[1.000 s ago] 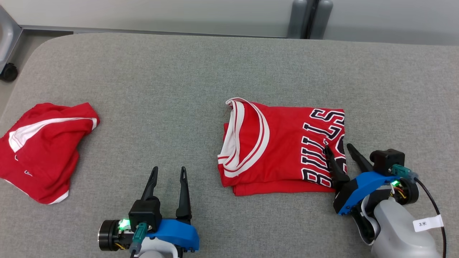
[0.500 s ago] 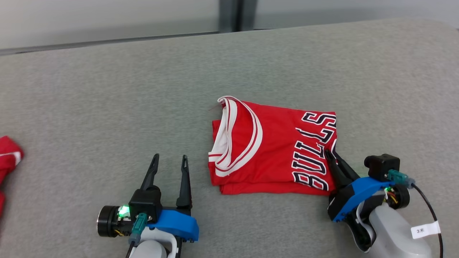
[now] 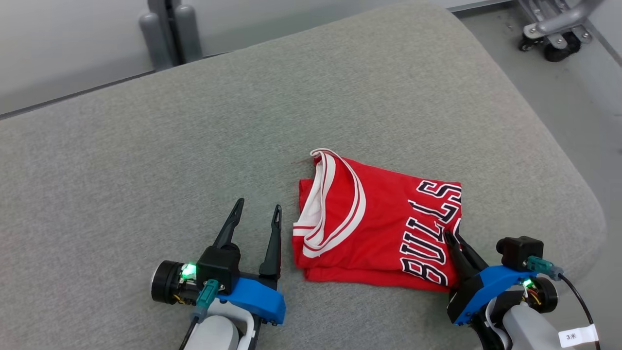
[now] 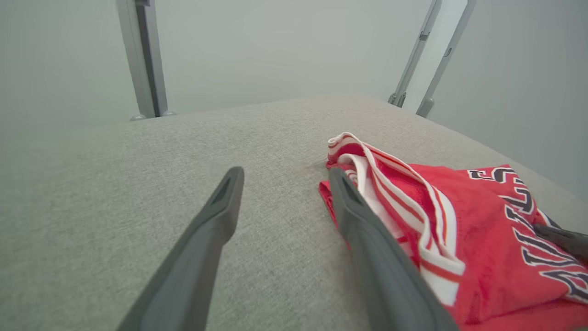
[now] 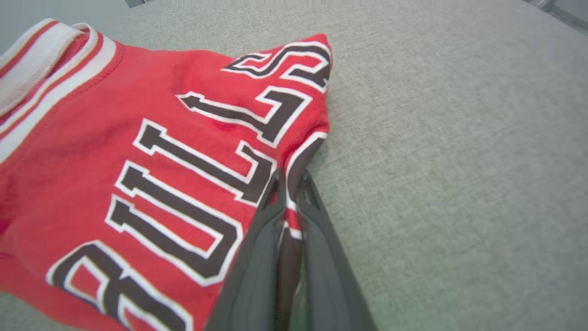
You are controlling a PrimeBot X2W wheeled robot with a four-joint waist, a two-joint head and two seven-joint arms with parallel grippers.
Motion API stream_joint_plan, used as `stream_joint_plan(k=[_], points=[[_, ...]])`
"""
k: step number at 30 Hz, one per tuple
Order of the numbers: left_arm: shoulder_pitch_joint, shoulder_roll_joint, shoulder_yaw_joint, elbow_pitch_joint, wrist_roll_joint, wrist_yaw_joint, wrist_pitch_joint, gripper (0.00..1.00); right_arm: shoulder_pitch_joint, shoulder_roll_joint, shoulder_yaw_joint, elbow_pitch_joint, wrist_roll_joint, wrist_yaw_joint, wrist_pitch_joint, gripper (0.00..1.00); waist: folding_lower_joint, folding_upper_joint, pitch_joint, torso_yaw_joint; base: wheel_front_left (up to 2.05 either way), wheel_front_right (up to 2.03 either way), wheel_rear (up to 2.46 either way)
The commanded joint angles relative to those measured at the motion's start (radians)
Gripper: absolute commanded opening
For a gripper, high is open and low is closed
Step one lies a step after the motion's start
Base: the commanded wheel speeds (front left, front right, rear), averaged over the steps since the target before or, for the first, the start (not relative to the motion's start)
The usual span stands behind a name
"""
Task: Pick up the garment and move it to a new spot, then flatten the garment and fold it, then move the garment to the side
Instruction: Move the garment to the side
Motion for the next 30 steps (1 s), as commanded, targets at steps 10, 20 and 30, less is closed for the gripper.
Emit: stream_joint_plan(k=[10, 20, 30], points=[[-0.005, 0.001, -0.003, 0.019, 0.011, -0.012, 0.000, 1.00, -0.037, -0.011, -0.021, -0.041, 0.006, -0.001, 0.000, 0.00, 0.0000, -0.0001, 0.003, -0.044, 0.00, 0.00, 0.00], [-0.031, 0.001, 0.017, 0.004, 0.049, -0.009, 0.000, 1.00, -0.242, -0.151, 0.009, -0.030, -0.032, -0.001, 0.000, 0.00, 0.0000, -0.0001, 0.058, 0.033, 0.00, 0.00, 0.00], [-0.054, 0.001, 0.001, -0.022, 0.075, -0.008, 0.000, 1.00, -0.473, -0.307, -0.026, 0.122, -0.075, -0.001, 0.000, 0.00, 0.0000, -0.0001, 0.124, 0.143, 0.00, 0.00, 0.00]])
